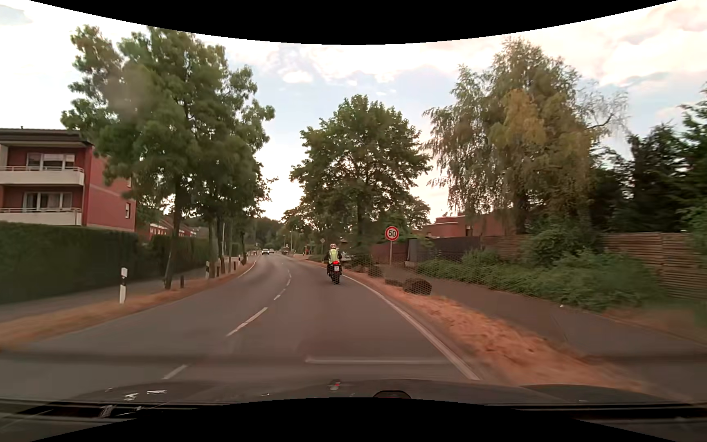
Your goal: Follow the waypoints while adhering to traffic rules and regulations
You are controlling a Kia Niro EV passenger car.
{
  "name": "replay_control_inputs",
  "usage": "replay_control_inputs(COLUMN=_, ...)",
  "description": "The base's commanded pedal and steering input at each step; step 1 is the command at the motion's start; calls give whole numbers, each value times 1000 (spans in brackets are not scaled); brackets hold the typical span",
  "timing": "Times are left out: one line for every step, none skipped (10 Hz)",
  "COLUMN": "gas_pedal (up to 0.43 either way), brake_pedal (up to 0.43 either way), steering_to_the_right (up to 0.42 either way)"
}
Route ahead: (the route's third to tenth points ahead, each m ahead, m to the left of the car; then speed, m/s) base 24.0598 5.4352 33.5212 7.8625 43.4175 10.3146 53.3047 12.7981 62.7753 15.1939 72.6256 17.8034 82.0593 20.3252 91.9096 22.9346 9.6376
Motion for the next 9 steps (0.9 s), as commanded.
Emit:
replay_control_inputs(gas_pedal=169, brake_pedal=0, steering_to_the_right=-64)
replay_control_inputs(gas_pedal=169, brake_pedal=0, steering_to_the_right=-64)
replay_control_inputs(gas_pedal=169, brake_pedal=0, steering_to_the_right=-63)
replay_control_inputs(gas_pedal=169, brake_pedal=0, steering_to_the_right=-63)
replay_control_inputs(gas_pedal=169, brake_pedal=0, steering_to_the_right=-63)
replay_control_inputs(gas_pedal=169, brake_pedal=0, steering_to_the_right=-63)
replay_control_inputs(gas_pedal=177, brake_pedal=0, steering_to_the_right=-58)
replay_control_inputs(gas_pedal=177, brake_pedal=0, steering_to_the_right=-53)
replay_control_inputs(gas_pedal=177, brake_pedal=0, steering_to_the_right=-45)
